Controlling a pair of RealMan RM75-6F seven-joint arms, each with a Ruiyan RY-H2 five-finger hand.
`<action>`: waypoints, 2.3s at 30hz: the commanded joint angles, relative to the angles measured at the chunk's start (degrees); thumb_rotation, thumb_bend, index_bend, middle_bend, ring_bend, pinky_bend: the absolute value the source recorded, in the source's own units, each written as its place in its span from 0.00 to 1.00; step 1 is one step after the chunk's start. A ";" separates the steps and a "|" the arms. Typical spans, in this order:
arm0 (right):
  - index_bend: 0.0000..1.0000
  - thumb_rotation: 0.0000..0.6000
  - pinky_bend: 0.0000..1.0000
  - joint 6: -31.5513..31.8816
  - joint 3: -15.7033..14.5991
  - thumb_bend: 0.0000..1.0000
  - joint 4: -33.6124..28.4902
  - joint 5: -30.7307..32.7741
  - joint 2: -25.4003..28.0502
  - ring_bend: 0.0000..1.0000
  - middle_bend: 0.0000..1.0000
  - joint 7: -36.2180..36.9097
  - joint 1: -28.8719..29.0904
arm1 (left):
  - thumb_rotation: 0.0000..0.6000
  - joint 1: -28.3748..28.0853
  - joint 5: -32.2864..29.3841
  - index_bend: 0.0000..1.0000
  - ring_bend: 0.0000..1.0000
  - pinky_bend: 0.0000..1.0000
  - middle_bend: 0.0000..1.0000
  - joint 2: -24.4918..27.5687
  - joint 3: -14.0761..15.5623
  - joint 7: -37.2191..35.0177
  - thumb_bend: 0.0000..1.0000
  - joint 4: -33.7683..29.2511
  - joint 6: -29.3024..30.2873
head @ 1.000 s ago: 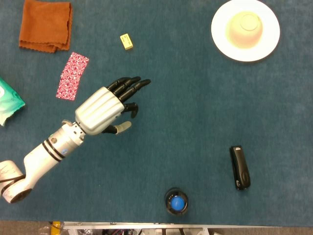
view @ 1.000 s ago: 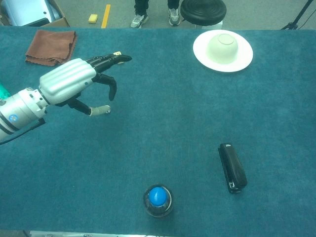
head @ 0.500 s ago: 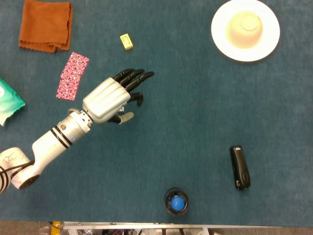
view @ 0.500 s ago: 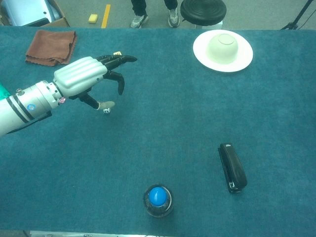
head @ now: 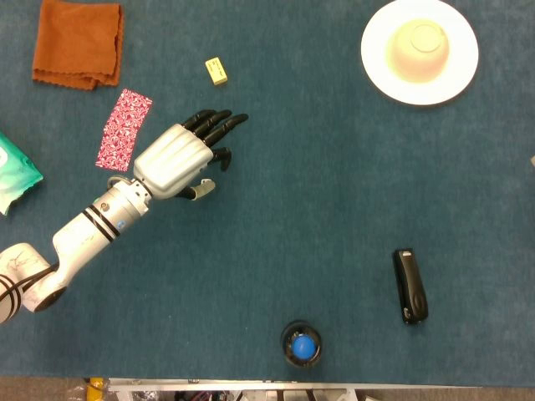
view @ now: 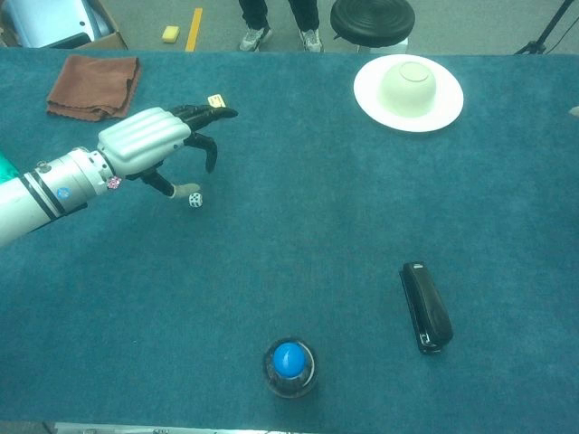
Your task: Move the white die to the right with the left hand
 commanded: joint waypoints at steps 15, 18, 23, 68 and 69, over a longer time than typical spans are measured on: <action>0.48 1.00 0.21 -0.31 -0.66 0.00 1.22 0.26 -0.92 0.19 0.29 0.91 0.07 | 1.00 0.90 -1.05 0.46 0.00 0.11 0.00 -0.86 2.72 -1.16 0.27 3.67 0.13; 0.48 1.00 0.21 -0.41 -0.77 0.00 1.34 0.38 -1.07 0.19 0.29 0.95 0.06 | 1.00 1.03 -0.91 0.46 0.00 0.11 0.00 -0.90 3.20 -0.69 0.27 3.79 0.15; 0.48 1.00 0.21 -0.40 -0.79 0.00 1.46 0.50 -1.21 0.19 0.29 0.98 0.08 | 1.00 1.02 -0.61 0.45 0.00 0.11 0.00 -0.72 3.61 -0.50 0.27 3.13 0.62; 0.48 1.00 0.21 -0.56 -1.34 0.00 3.09 1.11 -1.73 0.19 0.29 3.04 -0.35 | 0.82 0.33 -3.64 0.39 0.00 0.11 0.00 -1.90 3.22 0.02 0.27 2.52 -1.90; 0.48 1.00 0.21 -0.57 -1.37 0.00 3.15 1.11 -1.75 0.19 0.29 3.11 -0.37 | 0.82 0.31 -3.67 0.39 0.00 0.11 0.00 -1.68 3.21 0.06 0.27 2.03 -1.96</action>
